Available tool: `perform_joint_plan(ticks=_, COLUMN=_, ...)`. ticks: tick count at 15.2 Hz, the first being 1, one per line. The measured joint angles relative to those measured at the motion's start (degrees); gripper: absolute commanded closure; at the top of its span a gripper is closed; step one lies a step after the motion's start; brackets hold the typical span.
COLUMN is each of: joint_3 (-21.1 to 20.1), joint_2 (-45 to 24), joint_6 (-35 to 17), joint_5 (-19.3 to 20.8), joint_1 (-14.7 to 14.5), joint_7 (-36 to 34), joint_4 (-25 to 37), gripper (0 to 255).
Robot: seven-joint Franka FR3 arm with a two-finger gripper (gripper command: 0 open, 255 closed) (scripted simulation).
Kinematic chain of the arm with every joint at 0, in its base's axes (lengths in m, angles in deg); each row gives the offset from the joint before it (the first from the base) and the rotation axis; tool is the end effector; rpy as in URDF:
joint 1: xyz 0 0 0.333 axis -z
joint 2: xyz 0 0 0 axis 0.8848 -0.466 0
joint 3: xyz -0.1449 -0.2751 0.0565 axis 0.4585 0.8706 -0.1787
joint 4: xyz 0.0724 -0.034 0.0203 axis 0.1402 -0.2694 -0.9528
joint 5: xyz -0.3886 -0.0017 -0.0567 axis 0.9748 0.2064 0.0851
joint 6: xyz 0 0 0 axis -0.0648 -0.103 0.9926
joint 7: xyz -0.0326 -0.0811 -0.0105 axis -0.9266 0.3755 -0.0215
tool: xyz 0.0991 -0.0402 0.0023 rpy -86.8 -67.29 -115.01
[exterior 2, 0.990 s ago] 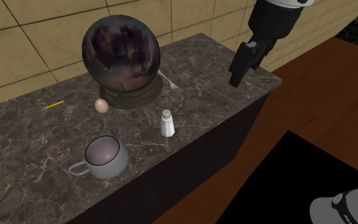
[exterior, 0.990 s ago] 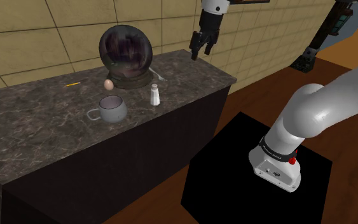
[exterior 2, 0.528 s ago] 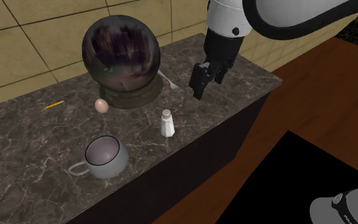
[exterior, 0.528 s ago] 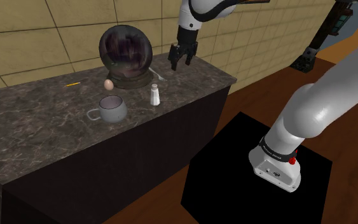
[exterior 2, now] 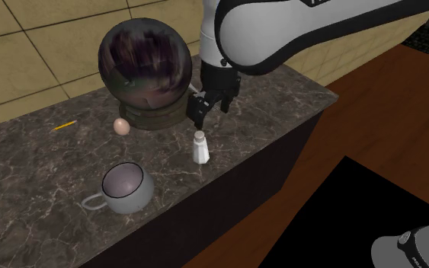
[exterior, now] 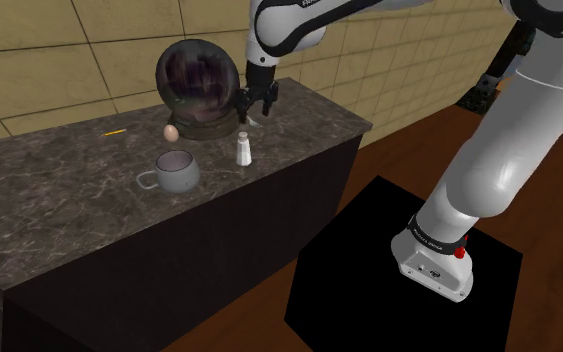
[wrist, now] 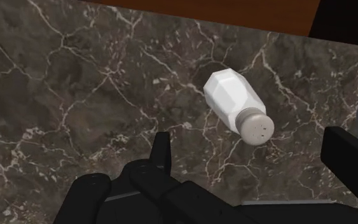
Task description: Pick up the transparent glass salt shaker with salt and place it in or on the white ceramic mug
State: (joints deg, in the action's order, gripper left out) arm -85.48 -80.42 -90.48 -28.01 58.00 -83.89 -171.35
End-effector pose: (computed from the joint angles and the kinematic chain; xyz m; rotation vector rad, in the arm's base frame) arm 0.5398 0.1401 0.4302 -3.0335 -0.0336 -0.0983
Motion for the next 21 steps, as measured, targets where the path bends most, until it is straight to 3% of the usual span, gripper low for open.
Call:
perform_joint_plan(ticks=5, joint_3=-0.6, joint_2=-7.8, joint_6=-3.1, joint_5=0.3, joint_1=-0.9, joint_7=-1.3, joint_4=4.4, gripper=0)
perform_joint_plan(ticks=11, joint_3=-0.7, joint_2=-10.7, joint_6=-6.9, joint_5=0.7, joint_1=-1.2, joint_7=-1.6, joint_4=3.5, gripper=0)
perform_joint_plan(ticks=17, joint_3=-0.7, joint_2=-11.0, joint_6=-7.4, joint_5=0.7, joint_1=-1.3, joint_7=-1.7, joint_4=3.4, gripper=0)
perform_joint_plan(ticks=18, joint_3=-0.7, joint_2=-11.0, joint_6=-7.4, joint_5=0.7, joint_1=-1.3, joint_7=-1.7, joint_4=3.4, gripper=255)
perform_joint_plan(ticks=21, joint_3=-0.7, joint_2=-11.0, joint_6=-7.4, joint_5=0.7, joint_1=-1.3, joint_7=-1.7, joint_4=3.4, gripper=255)
